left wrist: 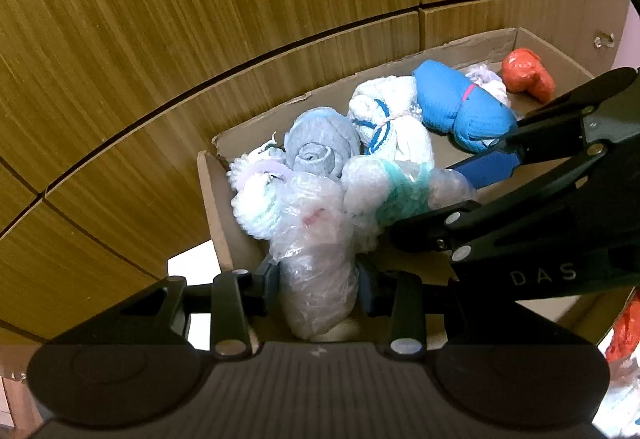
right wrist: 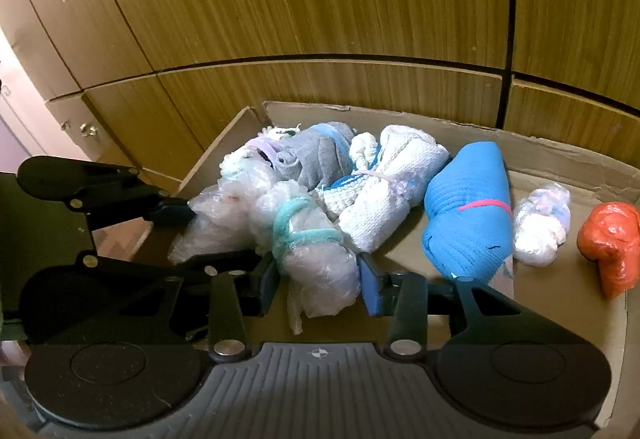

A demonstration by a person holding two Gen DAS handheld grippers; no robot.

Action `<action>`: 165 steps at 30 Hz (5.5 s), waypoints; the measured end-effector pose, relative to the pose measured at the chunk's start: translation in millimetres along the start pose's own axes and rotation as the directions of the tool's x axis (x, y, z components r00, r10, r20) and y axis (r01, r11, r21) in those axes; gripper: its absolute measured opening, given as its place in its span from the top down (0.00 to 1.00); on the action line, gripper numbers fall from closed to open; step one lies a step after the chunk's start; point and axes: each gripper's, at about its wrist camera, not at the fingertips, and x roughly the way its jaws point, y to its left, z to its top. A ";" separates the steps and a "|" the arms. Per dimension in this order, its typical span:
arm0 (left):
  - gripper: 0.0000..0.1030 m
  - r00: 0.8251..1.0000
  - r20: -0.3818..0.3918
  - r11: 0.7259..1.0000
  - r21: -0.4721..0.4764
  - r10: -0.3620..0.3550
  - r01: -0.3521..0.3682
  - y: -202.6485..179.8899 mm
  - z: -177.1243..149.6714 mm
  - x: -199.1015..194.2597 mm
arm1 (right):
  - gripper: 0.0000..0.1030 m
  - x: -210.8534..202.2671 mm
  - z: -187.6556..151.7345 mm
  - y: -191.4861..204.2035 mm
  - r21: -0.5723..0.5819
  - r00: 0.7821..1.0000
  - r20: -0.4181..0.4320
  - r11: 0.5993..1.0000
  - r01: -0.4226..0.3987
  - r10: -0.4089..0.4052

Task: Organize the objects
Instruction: 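Open both tools and withdraw them from the box, then grasp pink fluffy toy with right tool while left tool grasps teal-banded white bundle, then carry both items into the box and lower them near the red bundle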

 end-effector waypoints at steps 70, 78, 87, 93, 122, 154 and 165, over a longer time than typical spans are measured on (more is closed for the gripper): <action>0.12 0.943 0.320 0.965 -0.262 0.097 -0.010 -46.5 -185.5 -96.9 | 0.23 -169.7 -214.1 32.4 -0.354 0.972 0.211 0.918 0.176 -0.105; 0.12 0.950 0.307 0.966 -0.258 0.062 0.020 -42.8 -178.1 -90.0 | 0.23 -162.9 -213.2 33.2 -0.382 0.974 0.194 0.906 0.180 -0.112; 0.20 0.953 0.302 0.964 -0.262 0.032 0.051 -42.3 -169.3 -85.3 | 0.29 -159.7 -211.5 34.2 -0.420 0.976 0.168 0.886 0.196 -0.137; 0.40 0.954 0.300 0.947 -0.297 -0.027 0.120 -35.7 -168.1 -79.8 | 0.49 -156.9 -211.0 33.9 -0.423 0.983 0.133 0.889 0.173 -0.128; 0.78 0.944 0.325 0.962 -0.236 -0.057 0.140 -30.6 -176.0 -109.7 | 0.57 -180.0 -207.1 21.3 -0.297 0.982 0.185 0.950 0.095 -0.041; 0.78 0.939 0.181 0.948 -0.073 -0.293 0.310 -121.5 59.2 9.5 | 0.57 -119.9 -18.8 -113.0 0.036 0.965 0.246 0.996 0.082 -0.089; 0.78 0.957 0.125 0.960 -0.068 -0.261 0.270 -119.8 58.7 52.0 | 0.56 -66.8 -25.1 -127.0 0.044 0.977 0.171 0.991 0.125 -0.131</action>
